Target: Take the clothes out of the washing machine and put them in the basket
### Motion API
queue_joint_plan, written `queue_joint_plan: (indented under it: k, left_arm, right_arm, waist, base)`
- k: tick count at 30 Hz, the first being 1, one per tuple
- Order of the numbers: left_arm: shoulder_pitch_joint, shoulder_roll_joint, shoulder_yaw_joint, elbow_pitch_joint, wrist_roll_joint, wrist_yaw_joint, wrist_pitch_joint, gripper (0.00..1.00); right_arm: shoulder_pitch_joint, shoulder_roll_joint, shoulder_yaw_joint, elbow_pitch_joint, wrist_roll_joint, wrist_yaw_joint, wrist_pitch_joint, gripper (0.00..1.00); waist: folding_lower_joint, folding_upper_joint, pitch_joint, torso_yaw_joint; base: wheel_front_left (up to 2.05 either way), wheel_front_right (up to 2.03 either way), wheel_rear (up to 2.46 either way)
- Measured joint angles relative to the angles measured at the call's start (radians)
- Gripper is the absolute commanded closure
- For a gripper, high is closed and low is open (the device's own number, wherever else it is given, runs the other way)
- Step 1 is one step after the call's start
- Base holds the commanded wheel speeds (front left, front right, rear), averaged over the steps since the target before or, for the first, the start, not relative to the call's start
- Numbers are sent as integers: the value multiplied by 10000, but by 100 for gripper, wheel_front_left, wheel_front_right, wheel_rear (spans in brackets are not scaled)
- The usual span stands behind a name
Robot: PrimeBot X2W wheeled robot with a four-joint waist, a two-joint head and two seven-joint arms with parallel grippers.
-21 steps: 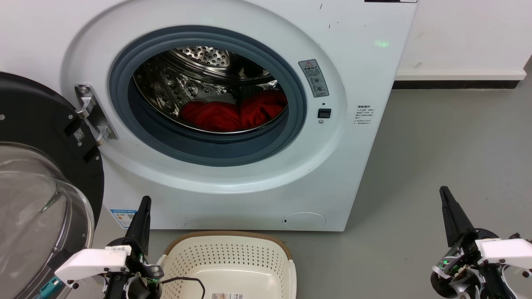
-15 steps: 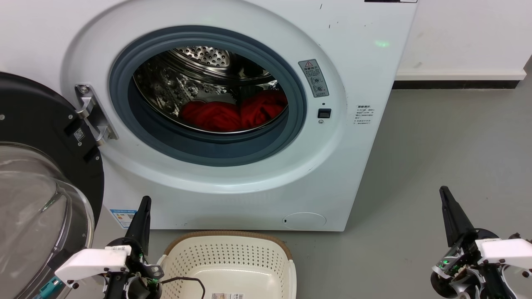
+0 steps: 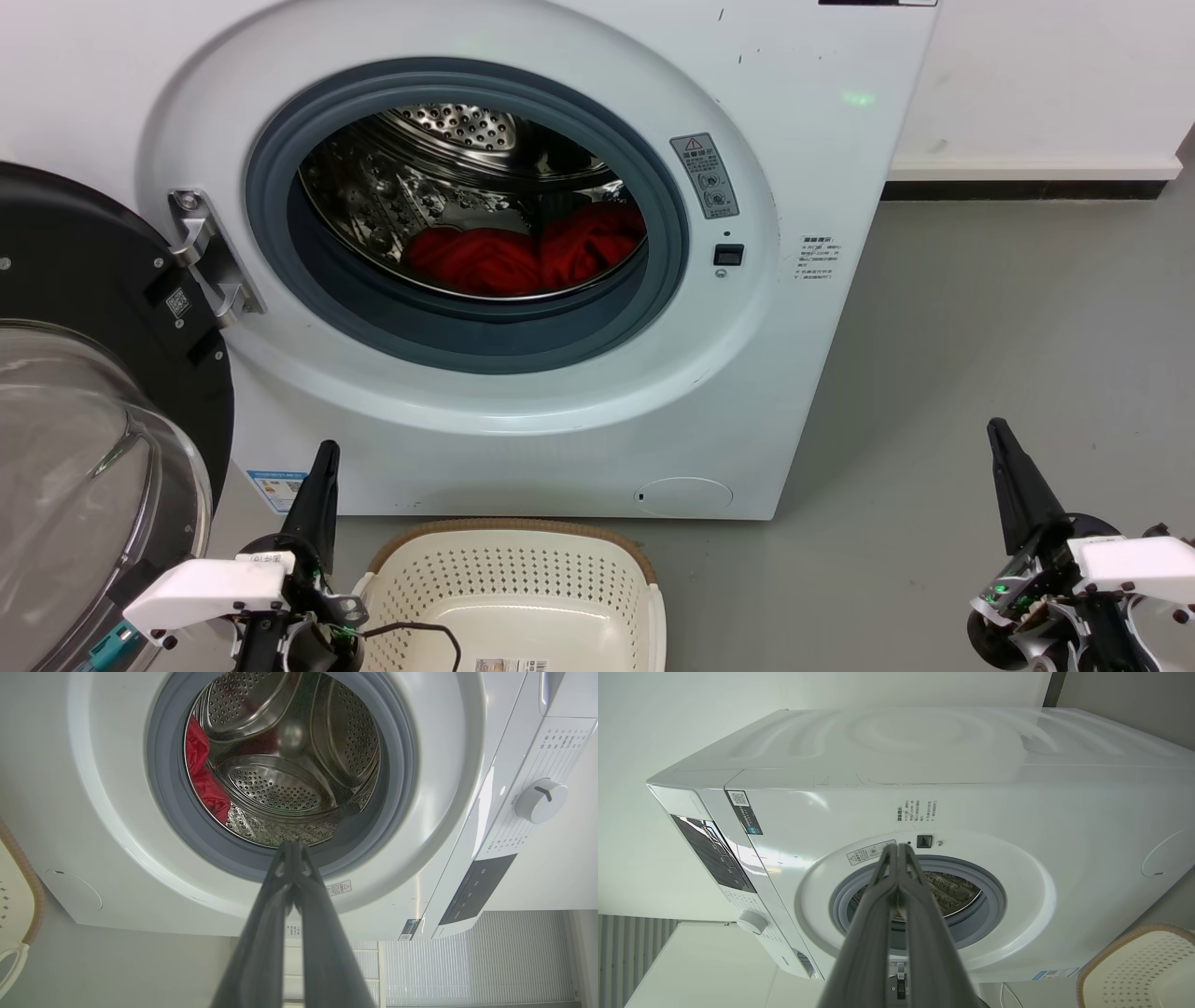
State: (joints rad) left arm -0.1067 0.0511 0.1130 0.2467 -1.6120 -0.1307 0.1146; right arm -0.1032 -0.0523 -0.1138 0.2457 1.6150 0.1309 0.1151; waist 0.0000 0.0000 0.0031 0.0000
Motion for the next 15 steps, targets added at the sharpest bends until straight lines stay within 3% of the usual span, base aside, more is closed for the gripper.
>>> queue_joint_plan:
  k: [15]
  left_arm:
    - [0,0,0,0,0,0,0,100]
  right_arm:
    - [0,0,0,0,0,0,0,100]
  waist:
    - [0,0,0,0]
  base:
    - [0,0,0]
